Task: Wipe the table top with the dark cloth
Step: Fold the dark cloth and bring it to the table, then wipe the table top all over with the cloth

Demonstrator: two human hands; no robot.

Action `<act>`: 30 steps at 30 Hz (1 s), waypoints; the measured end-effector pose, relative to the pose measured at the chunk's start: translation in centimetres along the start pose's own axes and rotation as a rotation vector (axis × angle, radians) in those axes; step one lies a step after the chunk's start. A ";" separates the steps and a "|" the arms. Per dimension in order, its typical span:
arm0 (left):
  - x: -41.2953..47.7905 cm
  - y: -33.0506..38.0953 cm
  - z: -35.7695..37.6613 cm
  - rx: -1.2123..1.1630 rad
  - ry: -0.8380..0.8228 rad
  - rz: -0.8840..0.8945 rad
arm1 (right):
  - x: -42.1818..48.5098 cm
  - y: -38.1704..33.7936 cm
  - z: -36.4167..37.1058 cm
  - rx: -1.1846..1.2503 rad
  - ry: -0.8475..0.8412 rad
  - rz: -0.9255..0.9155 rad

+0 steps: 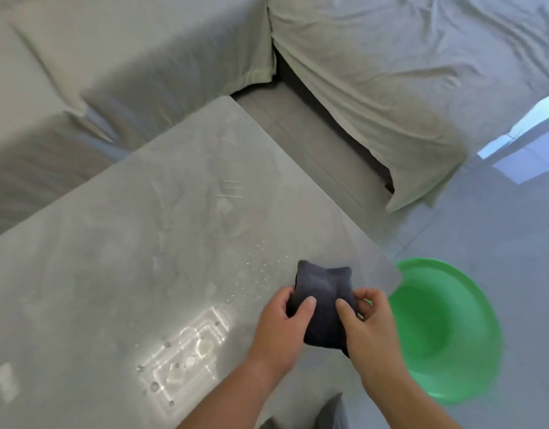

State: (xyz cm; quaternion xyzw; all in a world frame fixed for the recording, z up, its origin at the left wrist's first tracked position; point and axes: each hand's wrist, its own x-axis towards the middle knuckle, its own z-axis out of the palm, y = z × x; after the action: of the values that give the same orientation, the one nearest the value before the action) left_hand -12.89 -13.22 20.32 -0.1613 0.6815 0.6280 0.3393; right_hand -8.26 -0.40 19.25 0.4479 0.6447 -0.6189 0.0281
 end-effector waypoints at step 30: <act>27.6 14.8 -14.2 0.247 0.280 0.229 | 27.2 -18.5 27.0 -0.964 -0.370 -0.665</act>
State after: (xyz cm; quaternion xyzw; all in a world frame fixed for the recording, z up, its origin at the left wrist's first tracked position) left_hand -45.97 -18.85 12.79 -0.1258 0.8076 0.5457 0.1851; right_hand -49.82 -4.77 11.19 0.0448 0.9416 -0.3008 0.1445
